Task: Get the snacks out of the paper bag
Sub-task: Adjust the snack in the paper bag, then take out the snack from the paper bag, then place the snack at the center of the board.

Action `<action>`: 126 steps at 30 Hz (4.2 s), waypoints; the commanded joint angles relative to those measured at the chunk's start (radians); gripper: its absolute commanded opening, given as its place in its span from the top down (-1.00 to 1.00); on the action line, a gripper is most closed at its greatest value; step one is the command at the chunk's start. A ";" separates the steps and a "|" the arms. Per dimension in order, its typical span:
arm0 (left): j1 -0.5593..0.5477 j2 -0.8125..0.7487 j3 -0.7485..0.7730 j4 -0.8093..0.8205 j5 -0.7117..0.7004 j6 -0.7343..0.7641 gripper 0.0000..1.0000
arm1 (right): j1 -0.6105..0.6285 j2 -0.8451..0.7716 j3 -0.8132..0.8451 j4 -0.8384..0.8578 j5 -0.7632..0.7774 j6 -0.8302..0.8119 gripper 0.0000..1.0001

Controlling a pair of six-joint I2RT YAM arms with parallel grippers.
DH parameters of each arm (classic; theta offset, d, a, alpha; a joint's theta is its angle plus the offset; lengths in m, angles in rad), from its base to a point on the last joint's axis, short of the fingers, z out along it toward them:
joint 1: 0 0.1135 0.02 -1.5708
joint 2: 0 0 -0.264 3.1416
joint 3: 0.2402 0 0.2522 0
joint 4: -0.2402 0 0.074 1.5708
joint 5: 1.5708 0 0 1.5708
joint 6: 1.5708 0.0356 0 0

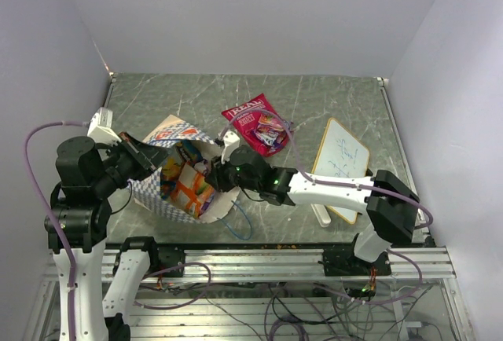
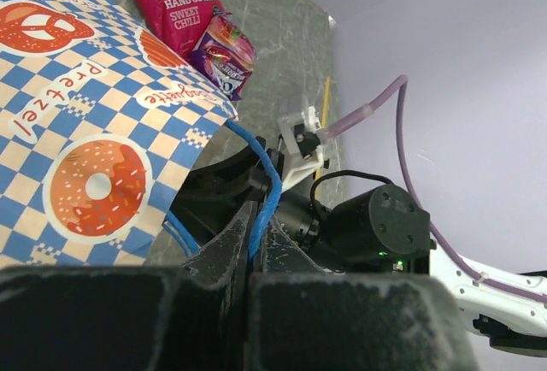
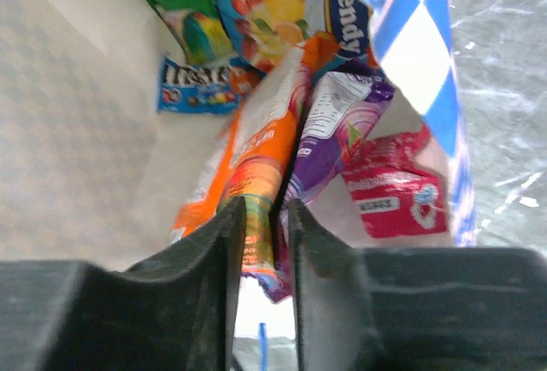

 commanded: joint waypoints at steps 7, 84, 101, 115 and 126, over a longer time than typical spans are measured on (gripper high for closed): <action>-0.001 -0.037 -0.036 0.058 0.011 -0.041 0.86 | -0.004 -0.090 0.021 -0.193 -0.102 -0.317 -0.31; -0.001 0.029 -0.076 0.069 -0.037 -0.019 0.86 | -0.064 -0.551 0.195 -0.541 0.285 -0.322 1.00; -0.001 0.024 -0.074 0.059 -0.030 -0.024 0.86 | -0.409 -0.056 0.362 -0.089 0.426 -0.240 1.00; -0.001 0.016 -0.049 0.033 -0.017 -0.032 0.86 | -0.404 0.156 0.350 0.007 0.545 -0.233 1.00; -0.001 0.008 -0.068 0.051 -0.003 -0.038 0.86 | -0.301 0.193 0.293 -0.093 0.752 -0.091 1.00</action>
